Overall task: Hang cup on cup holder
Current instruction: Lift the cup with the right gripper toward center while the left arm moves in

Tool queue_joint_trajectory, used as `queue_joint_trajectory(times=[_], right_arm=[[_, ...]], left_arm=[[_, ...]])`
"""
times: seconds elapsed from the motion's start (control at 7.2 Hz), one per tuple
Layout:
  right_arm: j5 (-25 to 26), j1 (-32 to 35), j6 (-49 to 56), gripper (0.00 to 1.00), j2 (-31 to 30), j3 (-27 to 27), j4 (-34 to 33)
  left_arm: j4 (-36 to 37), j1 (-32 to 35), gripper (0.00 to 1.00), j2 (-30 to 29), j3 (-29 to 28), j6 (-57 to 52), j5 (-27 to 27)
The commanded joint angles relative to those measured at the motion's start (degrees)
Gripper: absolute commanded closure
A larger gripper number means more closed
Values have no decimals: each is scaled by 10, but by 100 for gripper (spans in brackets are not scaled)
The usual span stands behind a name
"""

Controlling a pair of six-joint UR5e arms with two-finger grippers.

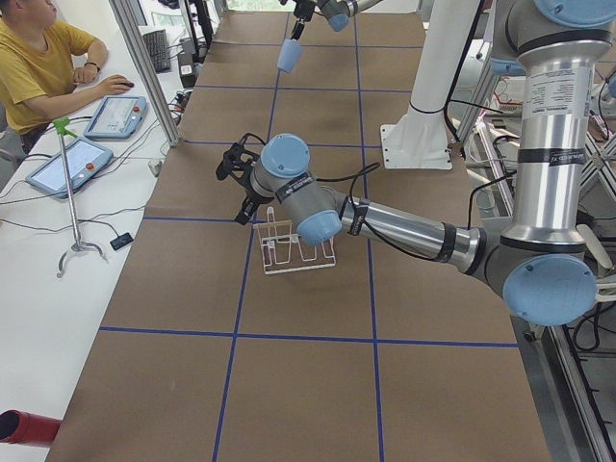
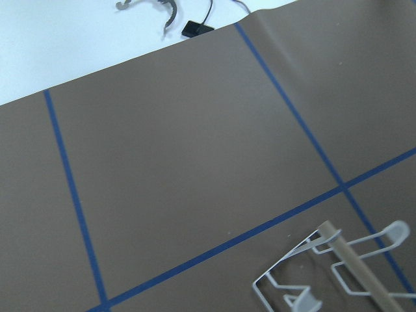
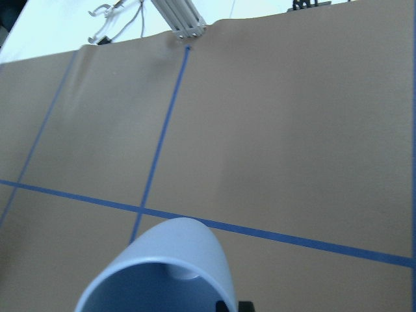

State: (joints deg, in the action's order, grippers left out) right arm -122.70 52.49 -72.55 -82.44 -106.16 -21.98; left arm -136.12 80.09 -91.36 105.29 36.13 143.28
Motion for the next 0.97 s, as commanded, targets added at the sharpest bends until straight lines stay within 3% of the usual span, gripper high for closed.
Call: queue_joint_trajectory(times=[0.0,0.42,0.69,0.83], right_arm=[[16,-32,-50,100,5,8,113],[126,-132,-110,100,17,8,265],[244,-247,-108,100,32,8,338],[265,-278,-105,100,46,8,364]], left_arm=[[-132,-81,2,-70,-1,262,-1],[-189,-161,2,-173,6,505,-4],[-275,-222,2,-181,8,651,-6],[-332,-240,2,-184,6,732,-34]])
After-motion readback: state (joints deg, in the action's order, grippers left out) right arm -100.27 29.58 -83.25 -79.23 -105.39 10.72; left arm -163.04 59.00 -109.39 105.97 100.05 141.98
